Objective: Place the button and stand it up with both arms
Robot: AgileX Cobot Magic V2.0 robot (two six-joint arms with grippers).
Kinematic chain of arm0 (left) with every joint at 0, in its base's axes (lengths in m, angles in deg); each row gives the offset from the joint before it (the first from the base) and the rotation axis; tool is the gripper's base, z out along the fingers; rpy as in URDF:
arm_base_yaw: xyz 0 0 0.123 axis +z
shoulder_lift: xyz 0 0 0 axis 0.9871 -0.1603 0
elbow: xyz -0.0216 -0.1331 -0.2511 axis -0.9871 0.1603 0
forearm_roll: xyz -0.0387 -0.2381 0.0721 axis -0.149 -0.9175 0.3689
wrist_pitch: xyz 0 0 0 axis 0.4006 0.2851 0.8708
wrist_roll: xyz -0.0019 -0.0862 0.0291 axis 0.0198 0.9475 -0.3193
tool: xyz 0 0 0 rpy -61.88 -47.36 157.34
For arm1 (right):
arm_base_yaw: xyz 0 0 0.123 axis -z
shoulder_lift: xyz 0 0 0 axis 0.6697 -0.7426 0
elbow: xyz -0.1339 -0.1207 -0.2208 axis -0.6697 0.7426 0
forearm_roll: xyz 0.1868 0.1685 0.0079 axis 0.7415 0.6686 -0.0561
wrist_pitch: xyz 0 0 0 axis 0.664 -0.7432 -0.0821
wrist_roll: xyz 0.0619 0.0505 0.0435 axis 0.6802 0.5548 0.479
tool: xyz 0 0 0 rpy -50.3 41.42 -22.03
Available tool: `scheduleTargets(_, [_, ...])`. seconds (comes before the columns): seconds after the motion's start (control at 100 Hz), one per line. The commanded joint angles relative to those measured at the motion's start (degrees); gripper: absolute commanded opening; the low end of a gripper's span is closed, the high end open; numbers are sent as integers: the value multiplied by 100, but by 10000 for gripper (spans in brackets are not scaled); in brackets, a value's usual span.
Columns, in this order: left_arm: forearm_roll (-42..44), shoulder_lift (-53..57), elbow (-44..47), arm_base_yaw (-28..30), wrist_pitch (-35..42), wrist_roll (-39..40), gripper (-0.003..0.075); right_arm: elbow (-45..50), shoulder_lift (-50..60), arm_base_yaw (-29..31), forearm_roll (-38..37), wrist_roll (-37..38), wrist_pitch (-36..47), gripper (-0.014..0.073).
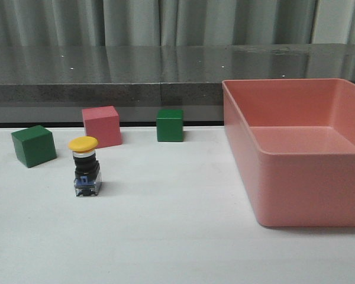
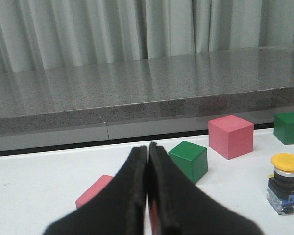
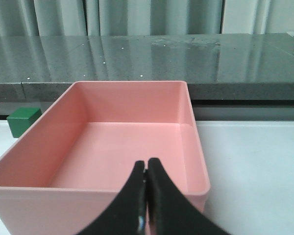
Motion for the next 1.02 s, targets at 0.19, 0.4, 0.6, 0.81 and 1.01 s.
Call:
scheduleTargets(0.19, [-5,183,171,18,472,65,-19,187,219,-95,-89,65,677,-57])
scheduleTargets(0.4, [-5,183,171,18,472,65,-19,187,219,-95,-89,65,677,-57])
scheduleTargets(0.6, [-5,183,171,18,472,65,-19,187,219,-95,-89,65,677,-57])
scheduleTargets(0.81, [-5,183,171,18,472,65,-19,187,219,-95,-89,65,677,-57])
scheduleTargets(1.01, [-5,183,171,18,472,65,-19,187,219,-95,-89,65,677,-57])
